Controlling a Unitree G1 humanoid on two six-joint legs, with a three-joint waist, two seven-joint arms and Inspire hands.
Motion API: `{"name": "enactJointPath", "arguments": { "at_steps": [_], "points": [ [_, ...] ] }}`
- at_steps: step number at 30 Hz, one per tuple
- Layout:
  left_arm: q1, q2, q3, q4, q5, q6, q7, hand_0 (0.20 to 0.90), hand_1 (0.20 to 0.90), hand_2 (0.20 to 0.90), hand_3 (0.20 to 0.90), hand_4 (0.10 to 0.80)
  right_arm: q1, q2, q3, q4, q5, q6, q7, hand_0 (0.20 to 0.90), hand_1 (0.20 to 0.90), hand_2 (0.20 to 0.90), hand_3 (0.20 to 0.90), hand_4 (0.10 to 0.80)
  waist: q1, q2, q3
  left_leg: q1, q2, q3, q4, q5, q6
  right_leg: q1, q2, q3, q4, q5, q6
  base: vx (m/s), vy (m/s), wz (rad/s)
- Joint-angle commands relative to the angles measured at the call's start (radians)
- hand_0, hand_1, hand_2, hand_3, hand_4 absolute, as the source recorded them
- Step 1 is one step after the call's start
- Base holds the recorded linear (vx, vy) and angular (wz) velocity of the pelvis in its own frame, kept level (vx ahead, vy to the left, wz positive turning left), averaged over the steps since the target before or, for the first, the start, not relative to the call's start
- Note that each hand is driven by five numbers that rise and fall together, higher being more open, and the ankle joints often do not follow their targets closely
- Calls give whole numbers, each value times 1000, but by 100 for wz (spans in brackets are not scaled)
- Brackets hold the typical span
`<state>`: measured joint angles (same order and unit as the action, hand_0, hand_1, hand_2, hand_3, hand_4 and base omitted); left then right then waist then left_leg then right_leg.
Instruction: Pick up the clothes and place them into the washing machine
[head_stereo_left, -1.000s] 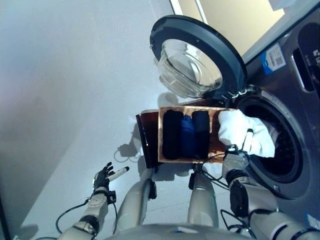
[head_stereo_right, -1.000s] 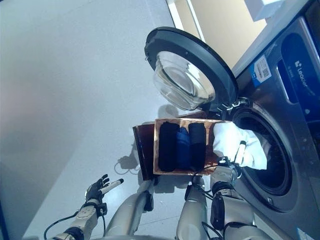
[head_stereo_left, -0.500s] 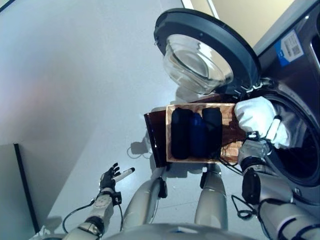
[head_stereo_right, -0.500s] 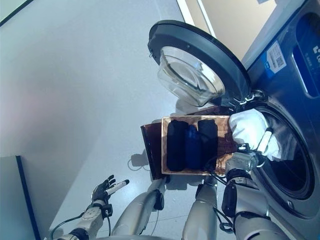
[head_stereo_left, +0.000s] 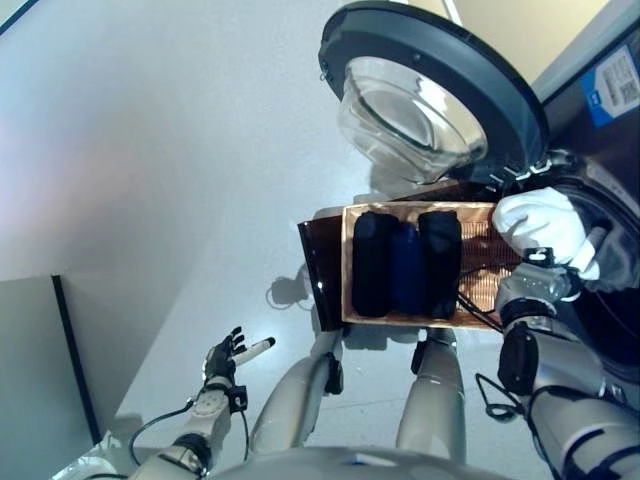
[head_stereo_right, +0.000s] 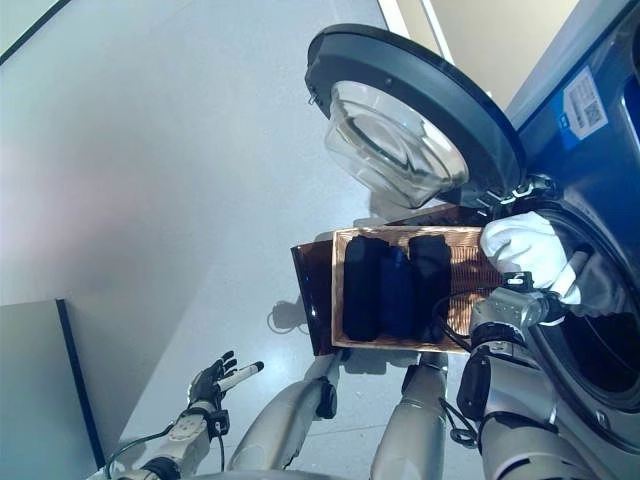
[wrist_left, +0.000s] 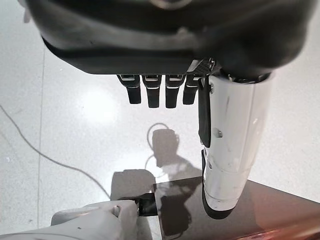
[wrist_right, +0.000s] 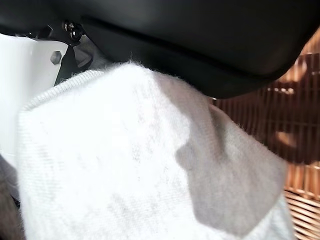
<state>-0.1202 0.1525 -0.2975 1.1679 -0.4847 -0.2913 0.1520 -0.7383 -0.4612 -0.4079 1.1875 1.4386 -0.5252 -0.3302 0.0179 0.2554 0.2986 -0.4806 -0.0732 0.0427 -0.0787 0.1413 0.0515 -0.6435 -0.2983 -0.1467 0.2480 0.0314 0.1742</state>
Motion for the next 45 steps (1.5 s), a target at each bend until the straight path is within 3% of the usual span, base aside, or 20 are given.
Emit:
{"name": "enactJointPath", "arguments": {
  "at_steps": [1,8,18,24,36,45],
  "points": [
    [21,26,10,52,-1,-23,32,900,900,900,900,800,-28,-229,-39,-99,-59,-171,0,200,200,200,200,300,-19,-26,-13,95,66,34,16,-52,-133,100,-19,37,-163,133,7,24,-2,6],
    [22,24,9,58,13,-30,45,900,900,900,900,800,13,-240,-23,-89,-80,-157,10,200,200,200,200,300,-25,-29,-10,115,72,35,26,-63,-129,110,-8,35,-146,124,3,7,-7,2],
    [11,11,24,75,-2,-22,36,900,900,900,900,800,117,-21,2,-177,-42,-152,66,200,200,200,200,300,-66,-79,-3,111,44,46,123,-124,-114,148,-33,43,-150,146,10,-17,35,-1],
    [7,23,40,82,1,-26,30,900,900,900,900,800,149,36,19,-176,-46,-130,81,200,200,200,200,300,-80,-102,1,95,29,57,161,-145,-107,163,-49,55,-171,171,13,-30,53,-5],
    [22,52,69,89,16,-34,37,900,900,900,900,800,161,34,-12,-204,-43,-161,80,200,200,200,200,300,-81,-127,-10,93,20,69,175,-155,-100,184,-45,60,-208,194,15,0,5,-3],
    [37,57,95,104,25,-36,42,900,900,900,900,800,186,11,-48,-253,-51,-205,75,200,200,200,200,300,-82,-131,-29,138,43,69,146,-145,-109,219,-20,55,-216,181,9,24,-26,-5]
  ]
}}
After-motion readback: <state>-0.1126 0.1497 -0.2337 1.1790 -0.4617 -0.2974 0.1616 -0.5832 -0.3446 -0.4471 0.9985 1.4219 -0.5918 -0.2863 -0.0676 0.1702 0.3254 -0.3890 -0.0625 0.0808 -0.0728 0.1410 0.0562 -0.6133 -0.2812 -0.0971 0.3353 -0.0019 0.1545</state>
